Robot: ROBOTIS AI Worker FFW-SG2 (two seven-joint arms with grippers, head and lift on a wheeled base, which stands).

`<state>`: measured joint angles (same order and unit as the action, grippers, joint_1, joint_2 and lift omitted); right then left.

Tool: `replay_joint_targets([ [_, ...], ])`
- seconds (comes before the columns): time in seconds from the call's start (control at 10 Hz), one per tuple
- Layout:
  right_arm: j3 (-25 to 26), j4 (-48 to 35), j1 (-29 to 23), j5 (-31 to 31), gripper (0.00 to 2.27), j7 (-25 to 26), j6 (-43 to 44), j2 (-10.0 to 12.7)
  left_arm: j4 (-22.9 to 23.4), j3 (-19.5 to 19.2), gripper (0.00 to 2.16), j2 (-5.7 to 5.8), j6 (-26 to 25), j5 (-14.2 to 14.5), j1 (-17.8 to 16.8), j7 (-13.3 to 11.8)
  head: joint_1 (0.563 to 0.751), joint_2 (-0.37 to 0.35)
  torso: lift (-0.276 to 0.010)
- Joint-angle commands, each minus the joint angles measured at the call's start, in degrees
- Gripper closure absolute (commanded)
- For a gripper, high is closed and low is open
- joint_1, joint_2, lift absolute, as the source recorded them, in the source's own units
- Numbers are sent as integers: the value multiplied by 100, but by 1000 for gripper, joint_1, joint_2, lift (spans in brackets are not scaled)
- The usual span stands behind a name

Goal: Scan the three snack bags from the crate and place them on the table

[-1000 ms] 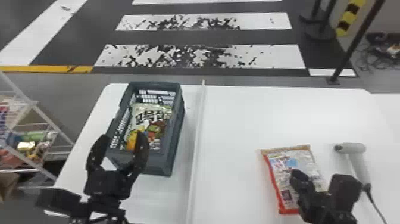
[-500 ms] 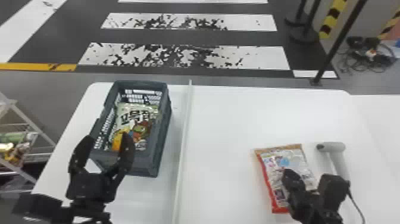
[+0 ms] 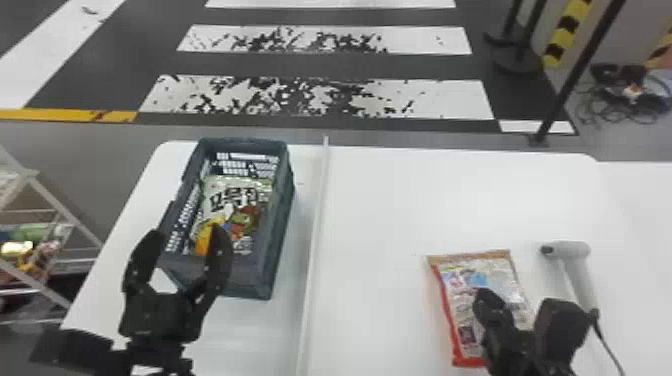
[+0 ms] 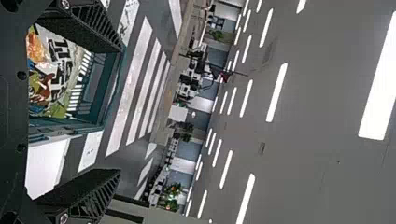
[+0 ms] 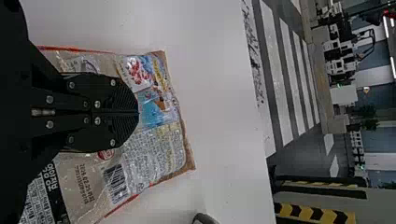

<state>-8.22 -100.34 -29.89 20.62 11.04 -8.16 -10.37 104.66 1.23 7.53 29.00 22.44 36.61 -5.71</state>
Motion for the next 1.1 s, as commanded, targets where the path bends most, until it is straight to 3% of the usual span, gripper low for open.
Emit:
replay_joint_targets([
  [0.0,4,-442,-175,-58,1291,74,29,0,-7,9,76,3,4,6,-14,0,695,63,-37],
  [0.2,127,-644,-166,-172,414,118,-6,-18,-7,27,76,11,4,6,-40,0,695,65,-37],
  [0.3,250,-706,-105,-357,174,118,-147,-27,-7,18,76,29,4,6,-58,0,695,60,-37],
  [0.5,523,-855,-70,-559,113,56,-446,-176,-33,-17,76,64,4,6,-102,18,695,24,-37],
  [0.8,927,-873,-61,-964,103,-612,-938,-281,-148,-52,76,108,4,-20,-207,35,695,-11,-37],
  [1.0,1199,-715,1,-990,117,-700,-1079,-308,-271,-61,76,126,57,-20,-269,44,695,-40,-37],
])
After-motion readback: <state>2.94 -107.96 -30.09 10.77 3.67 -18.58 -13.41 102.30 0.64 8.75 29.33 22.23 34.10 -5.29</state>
